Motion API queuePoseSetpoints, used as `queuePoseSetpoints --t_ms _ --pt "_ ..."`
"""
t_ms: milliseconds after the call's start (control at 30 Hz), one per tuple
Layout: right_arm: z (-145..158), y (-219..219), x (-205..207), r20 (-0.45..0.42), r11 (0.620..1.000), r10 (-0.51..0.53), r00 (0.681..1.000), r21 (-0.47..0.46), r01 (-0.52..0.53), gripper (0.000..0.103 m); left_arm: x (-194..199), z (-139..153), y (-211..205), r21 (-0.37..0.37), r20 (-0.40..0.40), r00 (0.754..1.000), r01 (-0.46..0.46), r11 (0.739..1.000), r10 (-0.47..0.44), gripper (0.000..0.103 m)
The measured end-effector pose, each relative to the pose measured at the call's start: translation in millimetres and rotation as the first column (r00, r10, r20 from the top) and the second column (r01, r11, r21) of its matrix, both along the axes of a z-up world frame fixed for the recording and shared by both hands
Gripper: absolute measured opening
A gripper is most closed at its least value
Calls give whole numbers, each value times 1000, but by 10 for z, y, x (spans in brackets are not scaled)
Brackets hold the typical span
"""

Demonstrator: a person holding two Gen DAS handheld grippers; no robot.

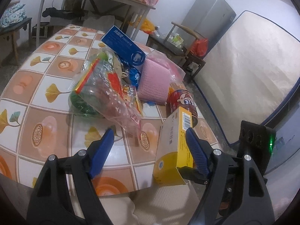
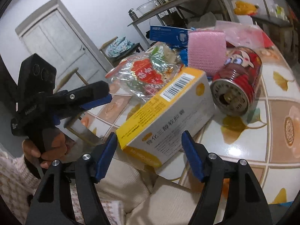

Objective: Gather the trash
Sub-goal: 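Reach the left tool to the yellow-and-white medicine box and close on it, then lift the medicine box with the left tool while the right tool grasps the pink sponge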

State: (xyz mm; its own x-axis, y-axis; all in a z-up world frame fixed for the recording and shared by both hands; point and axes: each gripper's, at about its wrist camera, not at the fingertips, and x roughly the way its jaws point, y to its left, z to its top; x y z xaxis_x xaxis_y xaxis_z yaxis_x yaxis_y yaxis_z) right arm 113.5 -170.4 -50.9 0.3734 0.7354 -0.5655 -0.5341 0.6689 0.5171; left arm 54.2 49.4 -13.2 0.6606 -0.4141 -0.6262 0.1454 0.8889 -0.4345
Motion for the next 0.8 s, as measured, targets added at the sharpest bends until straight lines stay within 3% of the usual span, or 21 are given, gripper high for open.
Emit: queuePoseSetpoints --t_ms 200,333,433,500,667,800 --pt "-39 -15 -12 -14 1000 -4 1000 23 5 69 72 128 -182 -5 19 997 78 997 -78 74" --pt "-58 56 -68 -4 1000 -2 1000 1 2 69 206 190 -523 100 9 985 172 980 -174 71" --pt "-92 124 -123 14 999 -2 1000 -39 3 69 307 119 -795 212 -40 969 246 946 -243 66" --pt "-104 134 -163 21 998 -4 1000 -56 5 69 355 9 -893 275 -84 962 272 922 -259 58" --pt "-116 -44 -237 15 996 -39 999 -78 40 69 356 -38 -719 225 -103 965 258 940 -240 49" --pt "-164 -309 -180 -26 992 -102 994 -74 100 69 391 -31 -543 228 -101 977 206 952 -187 49"
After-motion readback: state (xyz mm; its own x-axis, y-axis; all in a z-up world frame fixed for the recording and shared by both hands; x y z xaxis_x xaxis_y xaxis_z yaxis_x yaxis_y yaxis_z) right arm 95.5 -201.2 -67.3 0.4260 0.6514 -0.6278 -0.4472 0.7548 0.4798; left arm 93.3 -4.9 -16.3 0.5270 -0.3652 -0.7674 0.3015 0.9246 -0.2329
